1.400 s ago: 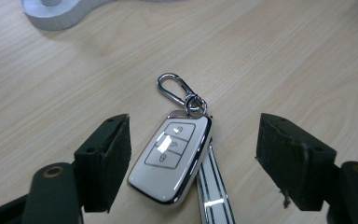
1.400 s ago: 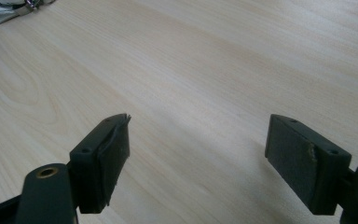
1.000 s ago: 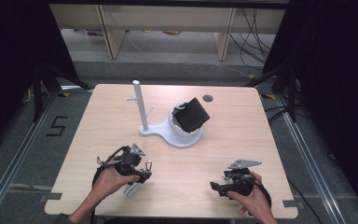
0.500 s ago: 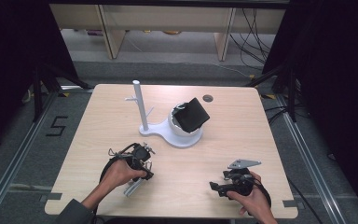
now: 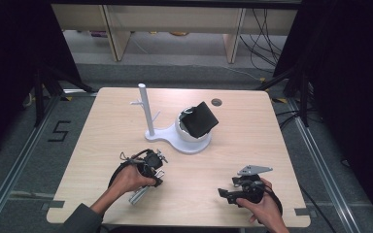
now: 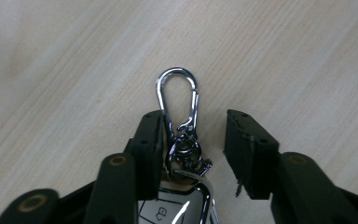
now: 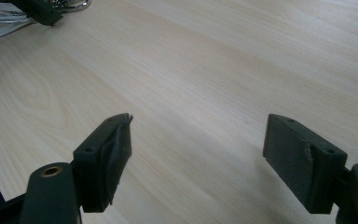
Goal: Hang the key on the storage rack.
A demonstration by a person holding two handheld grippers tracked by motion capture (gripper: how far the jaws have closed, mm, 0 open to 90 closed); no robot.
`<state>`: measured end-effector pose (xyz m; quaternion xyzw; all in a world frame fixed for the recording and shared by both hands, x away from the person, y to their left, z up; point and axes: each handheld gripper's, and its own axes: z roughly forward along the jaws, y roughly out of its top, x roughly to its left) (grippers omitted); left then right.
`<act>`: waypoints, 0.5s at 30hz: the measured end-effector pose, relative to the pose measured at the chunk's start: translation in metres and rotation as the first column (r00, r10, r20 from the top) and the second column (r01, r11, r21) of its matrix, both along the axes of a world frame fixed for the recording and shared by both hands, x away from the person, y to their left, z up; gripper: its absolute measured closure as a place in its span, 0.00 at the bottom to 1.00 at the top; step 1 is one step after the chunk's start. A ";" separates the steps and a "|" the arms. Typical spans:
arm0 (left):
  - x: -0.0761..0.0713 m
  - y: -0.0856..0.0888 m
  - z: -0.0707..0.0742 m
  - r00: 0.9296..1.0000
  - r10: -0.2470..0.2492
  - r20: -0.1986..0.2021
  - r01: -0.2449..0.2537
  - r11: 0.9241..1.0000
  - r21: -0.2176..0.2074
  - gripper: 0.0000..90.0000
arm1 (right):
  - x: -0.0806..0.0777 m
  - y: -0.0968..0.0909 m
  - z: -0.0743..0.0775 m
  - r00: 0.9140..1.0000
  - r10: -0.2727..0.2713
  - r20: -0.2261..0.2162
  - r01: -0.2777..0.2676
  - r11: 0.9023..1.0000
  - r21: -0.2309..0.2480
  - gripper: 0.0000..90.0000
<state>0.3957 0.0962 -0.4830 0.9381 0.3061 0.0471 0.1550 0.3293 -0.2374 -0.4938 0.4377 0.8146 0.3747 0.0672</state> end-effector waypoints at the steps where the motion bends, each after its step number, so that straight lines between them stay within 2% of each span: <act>1: 0.000 -0.001 0.000 1.000 -0.006 0.001 0.006 1.000 0.004 0.66 | 0.000 -0.001 0.001 1.000 0.011 -0.013 -0.011 1.000 -0.004 0.27; 3: 0.000 -0.004 0.001 1.000 -0.022 -0.011 0.022 1.000 0.021 0.69 | -0.001 -0.001 0.001 1.000 0.001 -0.020 -0.001 1.000 -0.009 0.27; 5: 0.001 -0.006 0.002 0.999 -0.027 -0.026 0.028 0.999 0.042 0.69 | 0.000 -0.001 0.000 1.000 -0.001 0.000 0.001 1.000 0.004 0.27; 7: 0.001 -0.007 0.002 0.999 -0.032 -0.040 0.035 0.998 0.060 0.68 | -0.002 0.000 0.002 0.999 -0.013 -0.030 0.013 1.000 0.006 0.27; 8: 0.002 -0.007 0.003 0.997 -0.061 -0.050 0.065 0.994 0.085 0.69 | -0.002 -0.001 0.002 1.000 -0.004 -0.021 0.004 1.000 0.004 0.27; 9: 0.002 -0.008 0.003 0.996 -0.060 -0.058 0.065 0.994 0.091 0.70 | -0.001 -0.001 0.002 1.000 -0.002 -0.025 0.002 1.000 0.001 0.27; 10: 0.002 -0.009 0.003 0.997 -0.050 -0.060 0.055 0.995 0.084 0.71 | 0.000 -0.002 0.001 1.000 0.006 -0.009 -0.006 1.000 -0.003 0.28; 12: 0.004 -0.009 0.004 0.995 -0.066 -0.071 0.074 0.992 0.103 0.72 | 0.000 -0.001 0.001 1.000 -0.001 -0.008 0.001 1.000 0.006 0.28; 13: 0.004 -0.011 0.004 0.994 -0.077 -0.074 0.085 0.990 0.113 0.73 | -0.002 0.001 0.001 1.000 -0.012 -0.028 0.012 1.000 0.014 0.28; 14: 0.005 -0.012 0.004 0.993 -0.079 -0.082 0.089 0.989 0.118 0.76 | 0.000 0.000 0.000 1.000 0.007 -0.004 -0.007 1.000 0.008 0.28; 15: 0.006 -0.013 0.005 0.993 -0.085 -0.087 0.095 0.988 0.125 0.77 | 0.000 0.000 0.000 1.000 0.006 -0.004 -0.006 1.000 0.007 0.28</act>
